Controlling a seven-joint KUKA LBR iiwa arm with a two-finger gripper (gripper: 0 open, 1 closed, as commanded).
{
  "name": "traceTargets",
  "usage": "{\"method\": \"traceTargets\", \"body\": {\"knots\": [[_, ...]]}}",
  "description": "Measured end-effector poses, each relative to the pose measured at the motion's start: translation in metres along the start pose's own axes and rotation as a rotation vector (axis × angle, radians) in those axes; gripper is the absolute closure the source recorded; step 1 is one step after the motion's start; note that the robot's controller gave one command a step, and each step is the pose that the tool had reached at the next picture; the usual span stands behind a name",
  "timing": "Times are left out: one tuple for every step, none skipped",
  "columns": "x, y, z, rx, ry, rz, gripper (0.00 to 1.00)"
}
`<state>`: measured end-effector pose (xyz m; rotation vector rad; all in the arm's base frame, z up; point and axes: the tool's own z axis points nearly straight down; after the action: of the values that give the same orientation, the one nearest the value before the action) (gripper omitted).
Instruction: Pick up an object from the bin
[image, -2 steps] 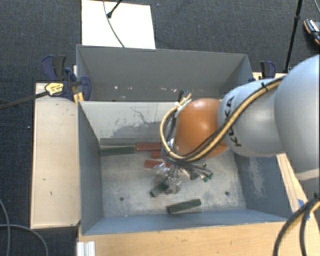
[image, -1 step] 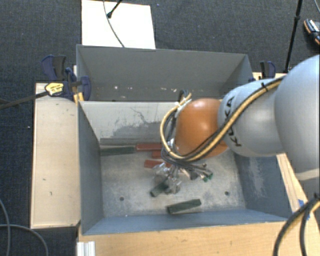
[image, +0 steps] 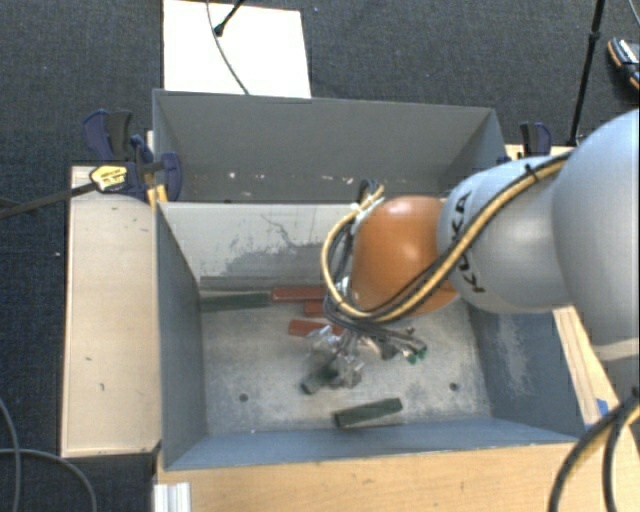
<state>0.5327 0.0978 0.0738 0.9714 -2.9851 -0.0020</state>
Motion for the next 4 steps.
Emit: {"method": "traceTargets", "body": {"knots": [[0.001, 0.001, -0.018, -0.002, 0.005, 0.001, 1.0], [0.0, 0.0, -0.04, 0.0, 0.0, 0.003, 1.0], [-0.001, 0.0, -0.055, 0.003, -0.006, 0.004, 1.0], [-0.001, 0.0, -0.063, 0.003, -0.005, 0.005, 1.0]]}}
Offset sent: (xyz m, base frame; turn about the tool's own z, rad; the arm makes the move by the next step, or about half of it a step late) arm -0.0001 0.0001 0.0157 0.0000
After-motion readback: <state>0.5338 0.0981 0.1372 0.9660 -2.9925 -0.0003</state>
